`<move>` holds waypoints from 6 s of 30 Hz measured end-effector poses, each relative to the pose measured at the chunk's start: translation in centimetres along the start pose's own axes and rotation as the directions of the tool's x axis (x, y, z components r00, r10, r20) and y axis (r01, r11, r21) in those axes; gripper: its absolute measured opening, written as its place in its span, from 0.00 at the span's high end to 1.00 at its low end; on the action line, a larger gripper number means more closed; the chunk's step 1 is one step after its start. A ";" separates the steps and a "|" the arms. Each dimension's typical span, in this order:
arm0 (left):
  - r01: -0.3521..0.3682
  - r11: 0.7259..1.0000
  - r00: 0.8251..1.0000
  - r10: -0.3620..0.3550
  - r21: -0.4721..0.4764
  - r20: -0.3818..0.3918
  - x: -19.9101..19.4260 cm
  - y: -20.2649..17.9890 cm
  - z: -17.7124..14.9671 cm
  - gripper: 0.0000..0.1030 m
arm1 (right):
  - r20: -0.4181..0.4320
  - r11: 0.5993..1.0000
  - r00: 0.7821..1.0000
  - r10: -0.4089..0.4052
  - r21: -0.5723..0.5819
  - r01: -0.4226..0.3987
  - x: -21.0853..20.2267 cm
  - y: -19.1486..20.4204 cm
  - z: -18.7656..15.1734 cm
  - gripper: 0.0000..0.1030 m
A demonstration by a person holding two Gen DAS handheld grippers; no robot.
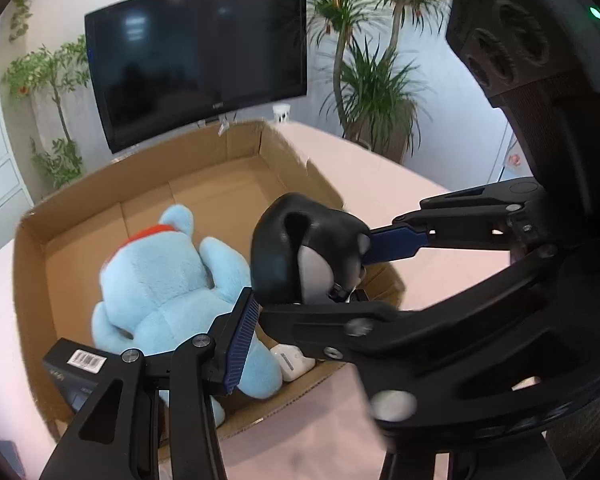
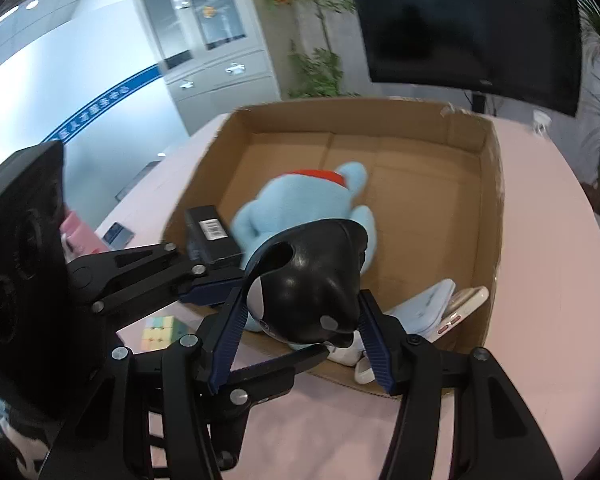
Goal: Organize objects
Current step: 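Carry the black round object with the left gripper and release it into the box, then grasp the pastel Rubik's cube with the left gripper, then carry the Rubik's cube with the left gripper and release it into the box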
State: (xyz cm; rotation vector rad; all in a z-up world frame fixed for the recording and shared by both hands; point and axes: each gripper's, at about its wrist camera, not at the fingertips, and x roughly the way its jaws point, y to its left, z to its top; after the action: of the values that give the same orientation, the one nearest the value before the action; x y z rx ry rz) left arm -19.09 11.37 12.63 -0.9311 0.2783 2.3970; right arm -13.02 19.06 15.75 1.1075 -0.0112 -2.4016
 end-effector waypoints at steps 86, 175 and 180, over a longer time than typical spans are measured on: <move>0.087 0.995 0.985 -0.079 0.043 -0.152 1.5 -0.7 -21.6 0.40 | -0.235 0.967 0.970 0.064 -0.224 -0.118 7.9 8.0 -16.9 0.43; 0.049 0.989 0.997 -0.057 0.139 0.050 -0.5 0.9 1.1 0.44 | 0.084 0.992 0.991 -0.109 -0.053 0.113 -2.9 1.1 -0.8 0.53; 0.041 0.991 0.999 -0.041 0.123 -0.003 3.6 2.0 3.3 0.46 | 0.049 0.995 0.994 -0.093 -0.020 0.094 -0.4 -1.1 1.3 0.54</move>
State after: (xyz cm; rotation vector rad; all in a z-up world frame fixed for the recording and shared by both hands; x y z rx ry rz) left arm -24.30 12.45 12.61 -0.8724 0.3989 2.3135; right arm -14.17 19.92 16.70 1.0617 0.0522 -2.5046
